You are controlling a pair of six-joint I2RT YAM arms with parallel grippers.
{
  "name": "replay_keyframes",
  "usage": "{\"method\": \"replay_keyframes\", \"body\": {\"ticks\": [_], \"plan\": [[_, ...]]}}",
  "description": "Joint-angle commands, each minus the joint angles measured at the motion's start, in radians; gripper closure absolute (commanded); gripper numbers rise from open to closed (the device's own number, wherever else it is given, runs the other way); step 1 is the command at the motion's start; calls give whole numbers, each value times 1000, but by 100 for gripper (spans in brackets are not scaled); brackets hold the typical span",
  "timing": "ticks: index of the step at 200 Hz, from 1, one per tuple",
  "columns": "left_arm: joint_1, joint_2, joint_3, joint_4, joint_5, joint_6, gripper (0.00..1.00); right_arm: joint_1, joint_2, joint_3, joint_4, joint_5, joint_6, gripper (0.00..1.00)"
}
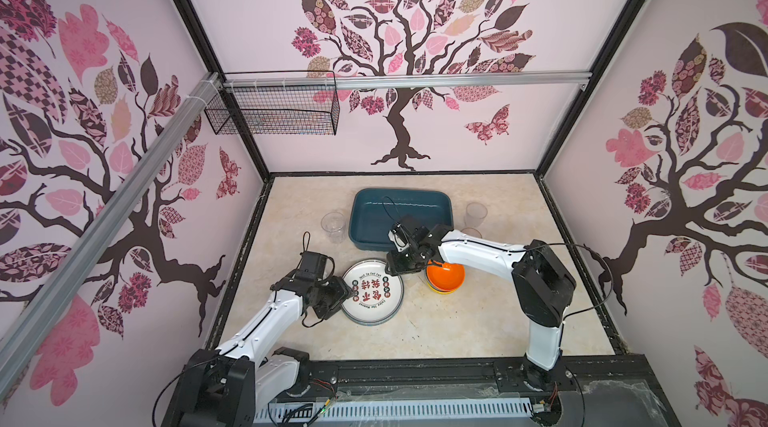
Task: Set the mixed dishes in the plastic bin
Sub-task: 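Close the left and right grippers on opposite rims of the plate stack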
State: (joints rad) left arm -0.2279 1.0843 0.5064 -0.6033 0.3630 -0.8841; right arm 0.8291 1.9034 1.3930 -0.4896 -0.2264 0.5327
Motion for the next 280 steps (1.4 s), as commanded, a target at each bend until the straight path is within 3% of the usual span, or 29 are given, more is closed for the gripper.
{"method": "replay_keyframes", "body": {"ticks": [1, 69, 280], "plan": [[-2, -47, -17, -12, -14, -7, 36, 6, 48, 35, -27, 16, -14, 48], [-2, -98, -50, -14, -12, -22, 40, 11, 83, 47, -22, 8, -12, 46], [-2, -60, -78, 51, 7, -33, 46, 36, 52, 83, -62, 91, -30, 60]]}}
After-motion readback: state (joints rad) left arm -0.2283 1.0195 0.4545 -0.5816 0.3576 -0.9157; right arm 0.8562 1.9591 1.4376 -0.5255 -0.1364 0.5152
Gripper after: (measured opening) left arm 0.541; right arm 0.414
